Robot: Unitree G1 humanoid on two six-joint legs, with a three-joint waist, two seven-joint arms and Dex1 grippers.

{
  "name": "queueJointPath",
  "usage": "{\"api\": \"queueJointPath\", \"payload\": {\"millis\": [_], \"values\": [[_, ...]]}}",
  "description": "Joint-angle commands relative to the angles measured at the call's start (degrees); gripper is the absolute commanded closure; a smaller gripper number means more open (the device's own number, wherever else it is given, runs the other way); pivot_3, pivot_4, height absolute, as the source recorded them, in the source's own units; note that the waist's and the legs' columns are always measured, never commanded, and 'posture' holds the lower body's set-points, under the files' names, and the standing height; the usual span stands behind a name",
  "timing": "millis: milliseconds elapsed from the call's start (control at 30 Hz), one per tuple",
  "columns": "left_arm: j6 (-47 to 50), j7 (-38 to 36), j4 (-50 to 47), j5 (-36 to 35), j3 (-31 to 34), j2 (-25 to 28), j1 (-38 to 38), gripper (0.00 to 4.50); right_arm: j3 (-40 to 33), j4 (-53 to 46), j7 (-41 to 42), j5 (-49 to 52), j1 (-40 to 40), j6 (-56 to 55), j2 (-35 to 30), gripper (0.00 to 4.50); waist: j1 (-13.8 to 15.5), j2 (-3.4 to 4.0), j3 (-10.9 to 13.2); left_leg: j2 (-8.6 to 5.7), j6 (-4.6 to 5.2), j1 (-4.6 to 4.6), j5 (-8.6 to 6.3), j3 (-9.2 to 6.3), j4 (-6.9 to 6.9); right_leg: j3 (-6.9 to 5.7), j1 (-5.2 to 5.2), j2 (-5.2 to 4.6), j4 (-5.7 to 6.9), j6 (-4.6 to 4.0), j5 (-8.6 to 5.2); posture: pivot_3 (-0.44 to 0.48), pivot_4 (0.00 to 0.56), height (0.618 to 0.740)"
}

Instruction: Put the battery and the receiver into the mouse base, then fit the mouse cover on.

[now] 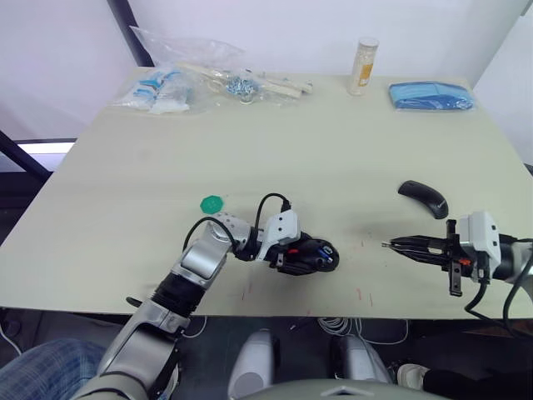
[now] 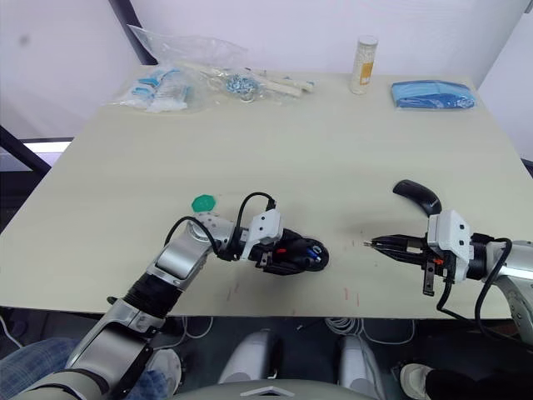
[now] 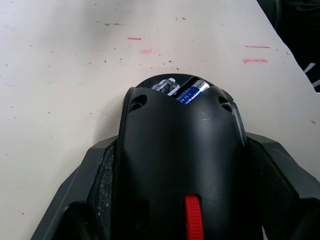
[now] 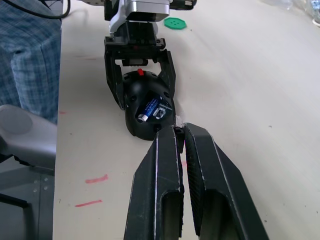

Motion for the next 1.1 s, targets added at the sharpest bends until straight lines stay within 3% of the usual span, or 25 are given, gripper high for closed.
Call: {"api": "queueJointPath", "payload": {"millis": [33, 200, 467, 667, 767, 900, 1100], "values": [[0.12, -0.15, -1.20, 0.12, -0.48, -0.03, 0.41, 1.56, -1.68, -2.78, -1.14, 3.13, -0.86, 4.50, -0.64, 4.50, 0.00, 0.00, 0.00, 0.00, 0.00, 0.00, 0.00, 0.00, 0.00, 0.00, 0.00, 0.00, 0.00, 0.00, 0.00, 0.000, 0.150, 0.740], [1.04, 0.02, -1.59, 0.38, -0.81, -0.12, -0.02, 1.56, -0.87, -9.73, -10.41, 10.54, -4.80, 25.70, -5.19, 4.50, -0.08, 0.03, -0.01, 0.00, 0.00, 0.01, 0.00, -0.02, 0.00, 0.00, -0.01, -0.01, 0.03, -0.01, 0.00, 0.000, 0.150, 0.740], [1.61, 0.39, -0.70, 1.59, -1.33, -1.23, -1.29, 1.56, 0.63, -13.83, -17.01, 23.45, -17.44, 47.74, -9.58, 4.50, 0.15, 0.00, -0.02, -0.04, 0.00, -0.01, 0.00, -0.12, 0.01, -0.04, 0.00, -0.08, 0.03, -0.03, -0.01, 0.000, 0.150, 0.740], [3.34, 1.55, -1.65, 2.31, -2.26, -1.92, -1.14, 1.56, 12.49, -9.91, -21.20, 24.23, -38.74, 66.65, -11.81, 4.50, -0.06, 0.08, -0.01, -0.07, 0.00, -0.02, 0.00, -0.22, 0.02, -0.05, -0.02, -0.18, 0.04, -0.04, -0.01, 0.000, 0.150, 0.740], [3.70, 1.98, -1.86, 2.47, -2.55, -2.05, -1.00, 1.56, 17.12, -8.20, -20.36, 23.89, -45.46, 72.70, -11.84, 4.50, 0.16, 0.07, -0.02, -0.11, 0.01, -0.10, -0.01, -0.21, 0.02, -0.15, -0.02, -0.22, 0.00, -0.05, -0.01, 0.000, 0.150, 0.740], [4.25, 2.45, -1.94, 2.64, -2.78, -2.26, -0.97, 1.56, 20.90, -4.03, -21.72, 24.15, -54.00, 82.53, -7.50, 4.50, -0.27, 0.14, -0.05, -0.20, 0.01, -0.10, -0.01, -0.24, 0.02, -0.02, -0.06, -0.32, 0.03, -0.04, 0.00, 0.000, 0.150, 0.740], [5.92, 3.27, -2.53, 3.10, -3.40, -2.71, -0.88, 1.56, 32.82, 4.56, -26.86, 26.55, -64.40, 84.97, -4.65, 4.50, 0.01, 0.17, -0.07, -0.26, 0.01, -0.12, -0.01, -0.27, 0.02, 0.00, -0.12, -0.34, 0.08, -0.04, 0.00, 0.000, 0.150, 0.740]]}}
